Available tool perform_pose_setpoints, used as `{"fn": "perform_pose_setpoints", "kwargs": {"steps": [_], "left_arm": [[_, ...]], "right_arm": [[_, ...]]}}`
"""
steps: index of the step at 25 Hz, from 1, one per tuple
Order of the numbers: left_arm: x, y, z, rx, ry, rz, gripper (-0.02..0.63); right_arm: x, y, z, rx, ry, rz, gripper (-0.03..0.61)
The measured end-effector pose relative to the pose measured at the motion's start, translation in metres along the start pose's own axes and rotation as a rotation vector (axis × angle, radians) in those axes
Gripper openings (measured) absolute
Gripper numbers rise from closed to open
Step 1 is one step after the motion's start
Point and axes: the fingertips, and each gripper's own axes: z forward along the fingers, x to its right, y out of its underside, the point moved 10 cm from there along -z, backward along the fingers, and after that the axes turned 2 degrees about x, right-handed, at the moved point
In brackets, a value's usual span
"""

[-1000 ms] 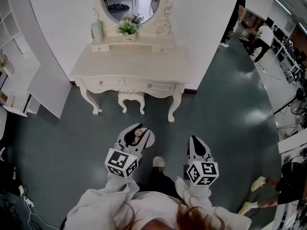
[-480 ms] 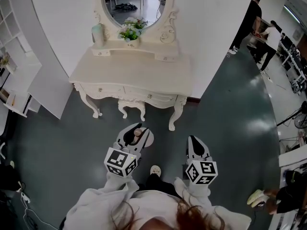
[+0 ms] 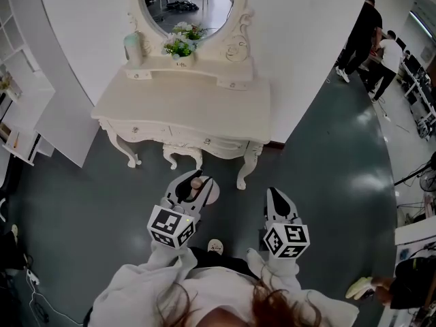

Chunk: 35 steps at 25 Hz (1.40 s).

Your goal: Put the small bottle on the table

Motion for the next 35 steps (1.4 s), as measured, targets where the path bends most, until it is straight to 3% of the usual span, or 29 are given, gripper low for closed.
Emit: {"fn": "perform_pose_setpoints", "kwargs": {"steps": [14, 35], "left_arm": [[-0.011, 0.018, 0.032, -0.052, 0.017, -0.026, 0.133], [-0.129, -0.013, 0.202, -0.056, 0.120, -0.019, 0.133]], "right_arm": [[0.015, 0.011, 0.030, -0.043, -0.009, 0.043, 0.035], [0.062, -0.048, 0.193, -0.010, 0.103, 0.071, 0.035]]}}
